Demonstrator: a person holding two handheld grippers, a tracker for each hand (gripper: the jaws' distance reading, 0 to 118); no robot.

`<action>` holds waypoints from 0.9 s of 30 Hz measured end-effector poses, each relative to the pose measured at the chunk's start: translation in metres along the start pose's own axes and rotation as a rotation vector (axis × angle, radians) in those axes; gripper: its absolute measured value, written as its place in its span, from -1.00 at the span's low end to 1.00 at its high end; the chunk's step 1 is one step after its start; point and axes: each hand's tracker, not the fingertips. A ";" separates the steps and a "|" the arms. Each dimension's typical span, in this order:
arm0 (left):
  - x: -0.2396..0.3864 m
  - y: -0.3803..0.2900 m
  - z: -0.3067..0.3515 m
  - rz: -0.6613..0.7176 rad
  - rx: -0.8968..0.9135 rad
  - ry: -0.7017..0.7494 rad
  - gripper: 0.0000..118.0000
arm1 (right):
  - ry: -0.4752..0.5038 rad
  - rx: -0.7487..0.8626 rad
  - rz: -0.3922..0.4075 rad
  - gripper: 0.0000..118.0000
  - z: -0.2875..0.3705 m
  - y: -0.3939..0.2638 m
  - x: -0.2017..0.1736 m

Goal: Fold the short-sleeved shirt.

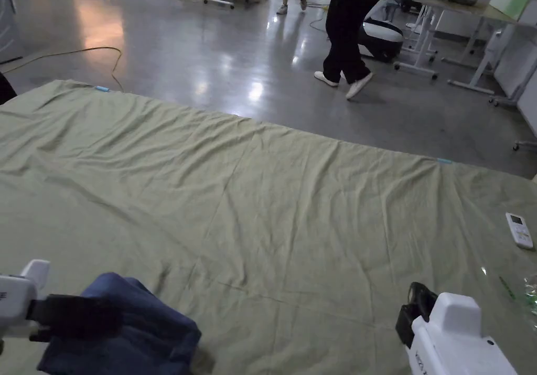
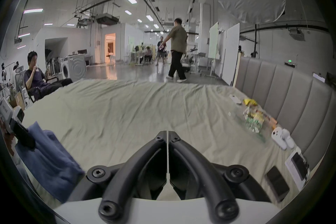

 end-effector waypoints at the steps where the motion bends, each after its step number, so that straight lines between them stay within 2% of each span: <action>1: 0.003 0.004 0.017 0.010 0.003 0.041 -0.57 | -0.005 0.008 -0.005 -0.97 -0.001 0.004 0.002; 3: -0.006 0.011 0.045 0.049 0.018 0.055 -0.57 | -0.012 0.019 -0.017 -0.97 -0.001 0.011 0.007; 8: -0.019 0.030 0.100 0.080 0.060 0.219 -0.57 | -0.041 0.032 -0.016 -0.97 -0.002 0.017 0.013; 11: -0.027 0.045 0.114 0.022 0.023 0.328 -0.57 | -0.051 0.027 -0.012 -0.97 -0.001 0.015 0.013; 13: -0.022 0.045 0.116 0.041 0.011 0.379 -0.57 | -0.056 0.024 -0.012 -0.97 0.001 0.013 0.014; 19: -0.028 0.049 0.125 0.068 0.004 0.433 -0.57 | -0.065 0.025 -0.012 -0.97 0.005 0.008 0.016; 24: -0.032 0.047 0.112 0.116 -0.035 0.634 -0.56 | -0.063 0.032 0.010 -0.97 0.007 0.004 0.014; 27: -0.037 0.052 0.104 0.063 -0.035 0.818 -0.47 | -0.054 0.030 0.012 -0.97 0.008 0.002 0.014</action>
